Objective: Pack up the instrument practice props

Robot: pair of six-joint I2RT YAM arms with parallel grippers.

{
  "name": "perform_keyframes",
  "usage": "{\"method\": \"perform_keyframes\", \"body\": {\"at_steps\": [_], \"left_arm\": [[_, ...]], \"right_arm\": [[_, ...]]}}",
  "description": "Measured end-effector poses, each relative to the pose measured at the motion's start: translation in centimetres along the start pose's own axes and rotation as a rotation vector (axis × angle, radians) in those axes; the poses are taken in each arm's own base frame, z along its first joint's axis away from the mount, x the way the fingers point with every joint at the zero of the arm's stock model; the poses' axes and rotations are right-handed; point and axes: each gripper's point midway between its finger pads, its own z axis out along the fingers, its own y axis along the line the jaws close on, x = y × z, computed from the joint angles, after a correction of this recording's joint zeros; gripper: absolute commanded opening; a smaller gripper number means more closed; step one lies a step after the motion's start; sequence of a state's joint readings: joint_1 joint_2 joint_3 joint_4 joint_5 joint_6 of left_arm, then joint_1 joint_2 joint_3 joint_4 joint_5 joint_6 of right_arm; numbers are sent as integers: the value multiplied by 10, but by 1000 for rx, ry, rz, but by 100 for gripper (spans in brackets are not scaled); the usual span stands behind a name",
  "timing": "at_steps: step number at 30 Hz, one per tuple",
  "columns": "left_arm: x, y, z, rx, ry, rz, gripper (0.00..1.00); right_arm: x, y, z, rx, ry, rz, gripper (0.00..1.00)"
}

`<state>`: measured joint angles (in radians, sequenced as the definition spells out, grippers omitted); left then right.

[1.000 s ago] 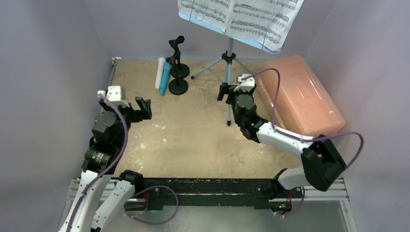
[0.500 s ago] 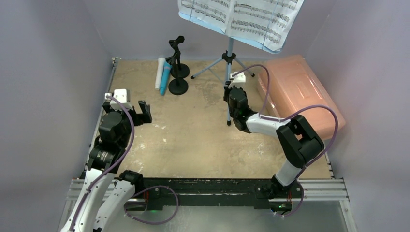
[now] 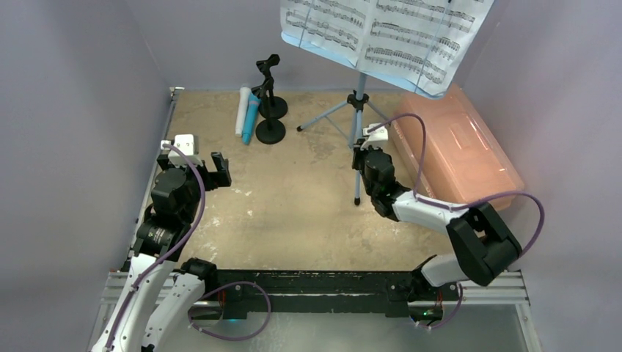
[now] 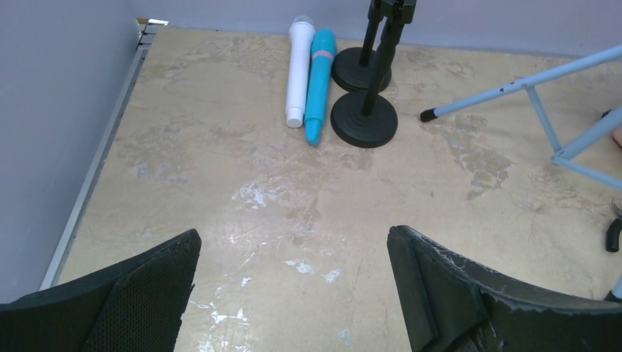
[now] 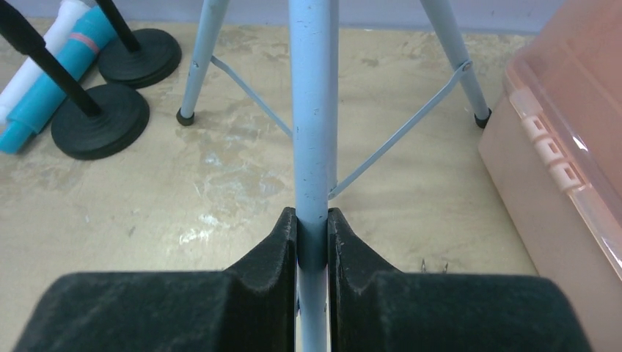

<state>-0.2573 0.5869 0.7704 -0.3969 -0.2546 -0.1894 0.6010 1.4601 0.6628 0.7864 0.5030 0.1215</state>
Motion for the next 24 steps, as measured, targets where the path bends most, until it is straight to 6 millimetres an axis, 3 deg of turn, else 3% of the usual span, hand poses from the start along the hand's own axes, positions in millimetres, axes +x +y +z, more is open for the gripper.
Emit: {"method": "perform_keyframes", "body": {"at_steps": [12, 24], "left_arm": [[0, 0, 0, 0, 0, 0, 98], [-3, 0, -3, 5, -16, 7, 97]], "right_arm": [[7, 5, -45, -158, 19, 21, 0], [12, 52, -72, -403, 12, -16, 0]]}}
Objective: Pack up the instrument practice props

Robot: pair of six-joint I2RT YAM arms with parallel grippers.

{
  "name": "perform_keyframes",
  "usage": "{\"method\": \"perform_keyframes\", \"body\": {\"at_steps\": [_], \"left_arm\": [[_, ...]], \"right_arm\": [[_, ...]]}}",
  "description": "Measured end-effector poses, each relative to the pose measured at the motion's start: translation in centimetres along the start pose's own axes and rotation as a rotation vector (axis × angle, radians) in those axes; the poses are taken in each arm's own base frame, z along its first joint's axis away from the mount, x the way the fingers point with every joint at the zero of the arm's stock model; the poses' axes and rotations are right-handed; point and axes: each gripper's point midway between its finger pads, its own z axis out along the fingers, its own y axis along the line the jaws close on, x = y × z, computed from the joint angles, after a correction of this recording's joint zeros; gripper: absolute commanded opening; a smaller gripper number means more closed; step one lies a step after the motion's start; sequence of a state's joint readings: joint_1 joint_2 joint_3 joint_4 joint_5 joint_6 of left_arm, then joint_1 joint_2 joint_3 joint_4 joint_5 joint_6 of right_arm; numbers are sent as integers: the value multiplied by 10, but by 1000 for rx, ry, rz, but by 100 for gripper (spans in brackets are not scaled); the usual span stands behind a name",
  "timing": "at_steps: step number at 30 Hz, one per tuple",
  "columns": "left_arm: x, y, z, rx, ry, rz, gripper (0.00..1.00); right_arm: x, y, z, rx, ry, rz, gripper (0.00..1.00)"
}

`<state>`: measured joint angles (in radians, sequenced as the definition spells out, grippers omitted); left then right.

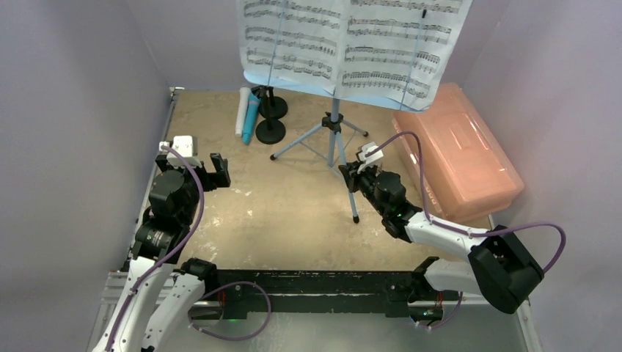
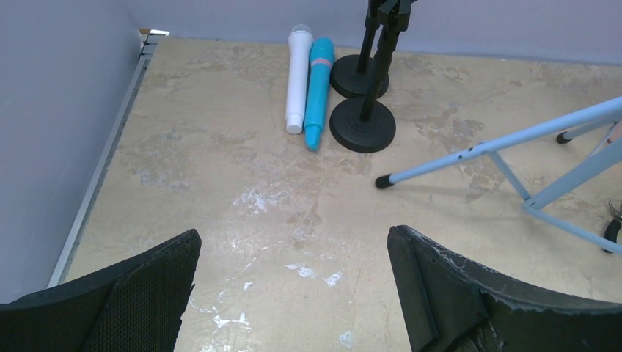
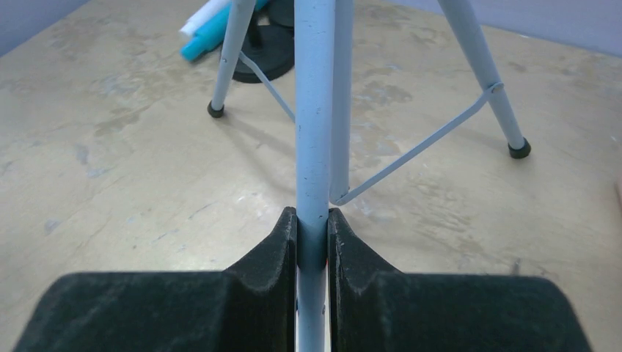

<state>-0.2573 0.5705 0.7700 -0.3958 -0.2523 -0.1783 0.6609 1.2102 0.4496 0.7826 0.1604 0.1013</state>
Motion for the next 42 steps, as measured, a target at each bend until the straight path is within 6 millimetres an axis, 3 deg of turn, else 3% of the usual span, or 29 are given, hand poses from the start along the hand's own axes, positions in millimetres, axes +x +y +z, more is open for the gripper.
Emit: {"method": "perform_keyframes", "body": {"at_steps": [3, 13, 19, 30, 35, 42], "left_arm": [[-3, -2, -1, 12, -15, 3, 97], [-7, -16, -5, 100, -43, 11, 98], [-20, -30, -14, 188, -84, 7, 98], [-89, -65, -28, 357, -177, -6, 97], [-115, -74, -27, 389, -197, -4, 97], [-156, -79, -39, 413, -267, -6, 95]], "right_arm": [[1, 15, -1, -61, 4, -14, 1], [-2, 29, -10, -122, 1, -11, 58], [-35, 27, -26, -113, -77, 17, 77], [-74, 20, -62, -82, -111, 76, 83], [-101, 41, -75, -191, -109, 81, 84], [-143, 90, -105, -483, -152, 36, 84]]}}
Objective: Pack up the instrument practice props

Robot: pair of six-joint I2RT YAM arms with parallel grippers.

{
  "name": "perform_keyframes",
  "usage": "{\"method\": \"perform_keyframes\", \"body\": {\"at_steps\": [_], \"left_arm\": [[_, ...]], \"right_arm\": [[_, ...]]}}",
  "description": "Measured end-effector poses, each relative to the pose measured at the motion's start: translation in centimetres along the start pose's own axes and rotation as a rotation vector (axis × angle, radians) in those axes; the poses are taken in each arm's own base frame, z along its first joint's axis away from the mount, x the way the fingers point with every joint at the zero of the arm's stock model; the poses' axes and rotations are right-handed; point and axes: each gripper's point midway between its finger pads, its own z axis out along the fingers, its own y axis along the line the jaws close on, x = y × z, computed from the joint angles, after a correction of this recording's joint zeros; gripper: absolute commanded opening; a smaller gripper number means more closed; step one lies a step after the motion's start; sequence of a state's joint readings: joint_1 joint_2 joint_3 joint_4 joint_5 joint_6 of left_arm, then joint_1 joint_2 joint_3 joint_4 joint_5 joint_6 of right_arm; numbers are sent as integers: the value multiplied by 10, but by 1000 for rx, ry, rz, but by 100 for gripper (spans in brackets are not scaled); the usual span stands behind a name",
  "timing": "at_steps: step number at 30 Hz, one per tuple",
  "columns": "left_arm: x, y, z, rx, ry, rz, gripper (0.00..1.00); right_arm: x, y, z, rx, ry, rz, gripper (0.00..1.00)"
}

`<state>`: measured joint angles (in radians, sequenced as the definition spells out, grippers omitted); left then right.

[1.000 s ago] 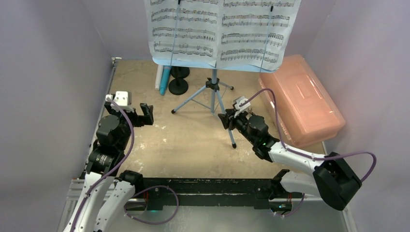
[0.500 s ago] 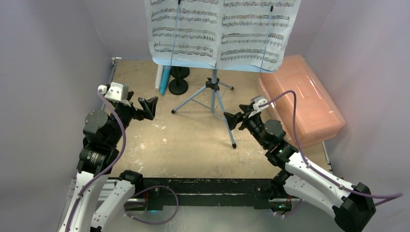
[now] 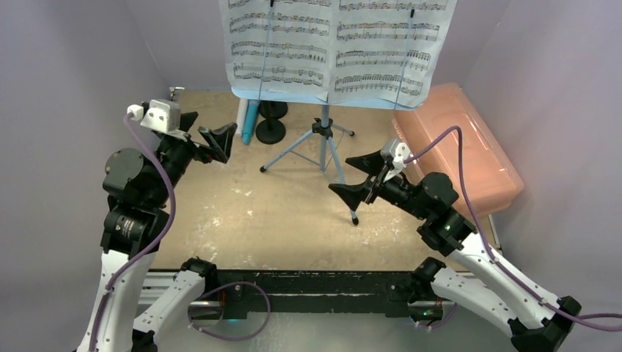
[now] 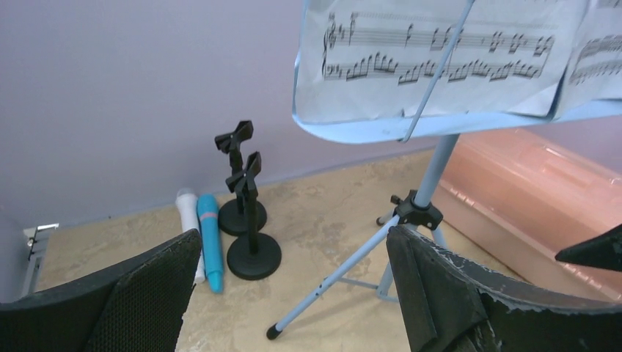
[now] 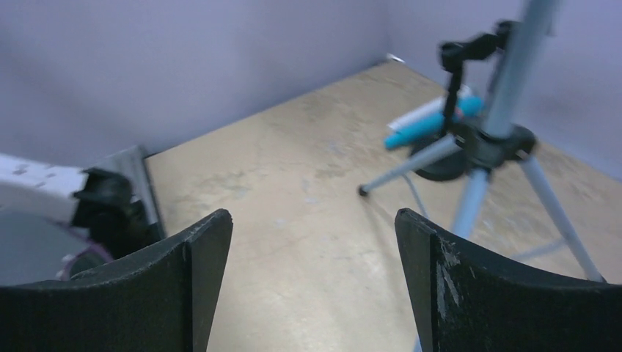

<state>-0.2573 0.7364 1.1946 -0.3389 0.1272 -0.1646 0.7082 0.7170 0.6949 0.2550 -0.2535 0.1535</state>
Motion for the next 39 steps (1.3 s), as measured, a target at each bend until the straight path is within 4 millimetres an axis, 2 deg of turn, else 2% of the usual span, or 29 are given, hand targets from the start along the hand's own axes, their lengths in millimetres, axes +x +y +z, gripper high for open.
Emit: {"method": "perform_keyframes", "body": {"at_steps": [6, 9, 13, 16, 19, 23, 29, 35, 39], "left_arm": [[-35, -6, -7, 14, -76, 11, 93], [-48, -9, -6, 26, -103, 15, 92], [-65, -13, 4, 50, -127, 20, 91], [-75, -16, 17, 70, -133, 22, 91], [-81, -17, 29, 80, -134, 24, 90], [-89, -19, 45, 100, -135, 26, 89], [-106, -21, 63, 120, -157, 60, 87], [-131, -20, 69, 116, -222, 130, 83], [-143, -18, 69, 103, -268, 171, 82]], "right_arm": [[-17, 59, 14, -267, 27, -52, 83], [-17, 89, 27, -362, 48, -67, 83], [-28, 107, 45, -412, 38, -86, 84], [-49, 106, 60, -384, -6, -96, 83], [-81, 102, 74, -339, -76, -100, 82], [-135, 92, 94, -242, -193, -77, 79], [-193, 71, 124, -90, -312, -10, 72], [-215, 52, 152, 23, -365, 42, 66], [-222, 46, 170, 59, -381, 65, 56]]}}
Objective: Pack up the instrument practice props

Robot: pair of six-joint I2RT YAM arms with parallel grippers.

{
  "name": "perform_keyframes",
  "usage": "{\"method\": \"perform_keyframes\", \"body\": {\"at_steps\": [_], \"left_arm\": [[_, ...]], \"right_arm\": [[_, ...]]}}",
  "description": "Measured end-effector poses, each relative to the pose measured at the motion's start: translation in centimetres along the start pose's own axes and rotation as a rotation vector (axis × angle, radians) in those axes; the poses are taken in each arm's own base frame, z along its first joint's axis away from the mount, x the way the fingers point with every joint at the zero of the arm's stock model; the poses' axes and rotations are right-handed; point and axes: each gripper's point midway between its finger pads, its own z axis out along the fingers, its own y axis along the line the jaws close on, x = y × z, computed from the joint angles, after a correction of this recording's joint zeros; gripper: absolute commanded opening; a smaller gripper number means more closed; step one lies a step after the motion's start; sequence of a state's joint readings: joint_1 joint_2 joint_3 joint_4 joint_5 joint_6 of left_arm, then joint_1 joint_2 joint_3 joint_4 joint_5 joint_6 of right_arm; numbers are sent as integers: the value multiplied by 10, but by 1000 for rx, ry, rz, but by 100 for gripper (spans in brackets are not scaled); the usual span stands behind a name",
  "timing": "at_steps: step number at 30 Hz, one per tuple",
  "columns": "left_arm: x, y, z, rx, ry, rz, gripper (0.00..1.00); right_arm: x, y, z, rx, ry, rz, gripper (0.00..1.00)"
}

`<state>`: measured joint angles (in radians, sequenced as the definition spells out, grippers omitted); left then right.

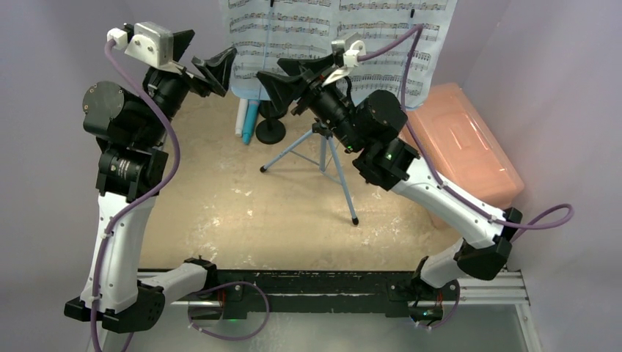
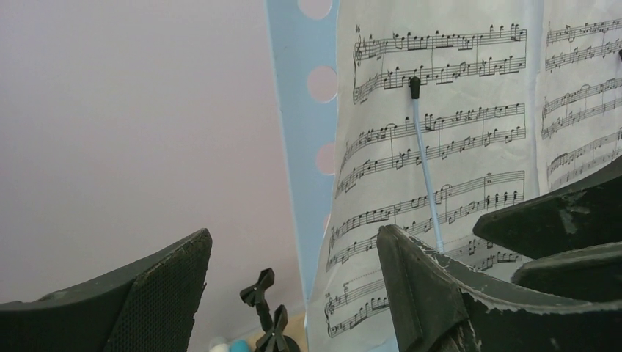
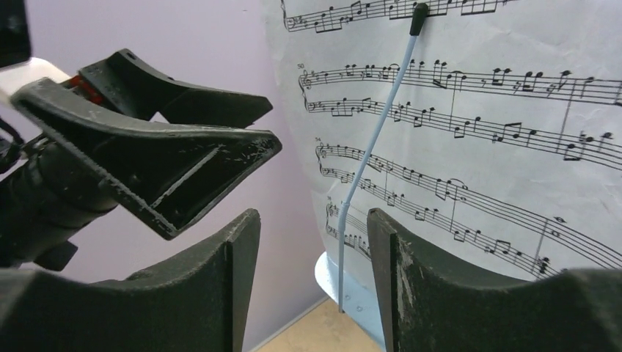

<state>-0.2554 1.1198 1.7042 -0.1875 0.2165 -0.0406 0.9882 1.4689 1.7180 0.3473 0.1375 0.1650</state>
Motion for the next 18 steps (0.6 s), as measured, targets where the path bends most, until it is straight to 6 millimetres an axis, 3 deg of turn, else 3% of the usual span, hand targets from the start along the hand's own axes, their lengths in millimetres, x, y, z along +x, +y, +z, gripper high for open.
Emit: {"method": "perform_keyframes", "body": {"at_steps": [8, 18], "left_arm": [[-6, 0, 7, 14, -55, 25, 74], [11, -5, 19, 57, -64, 36, 63]], "right_arm": [[18, -6, 25, 40, 10, 25, 42], [40, -15, 40, 84, 28, 28, 26]]}}
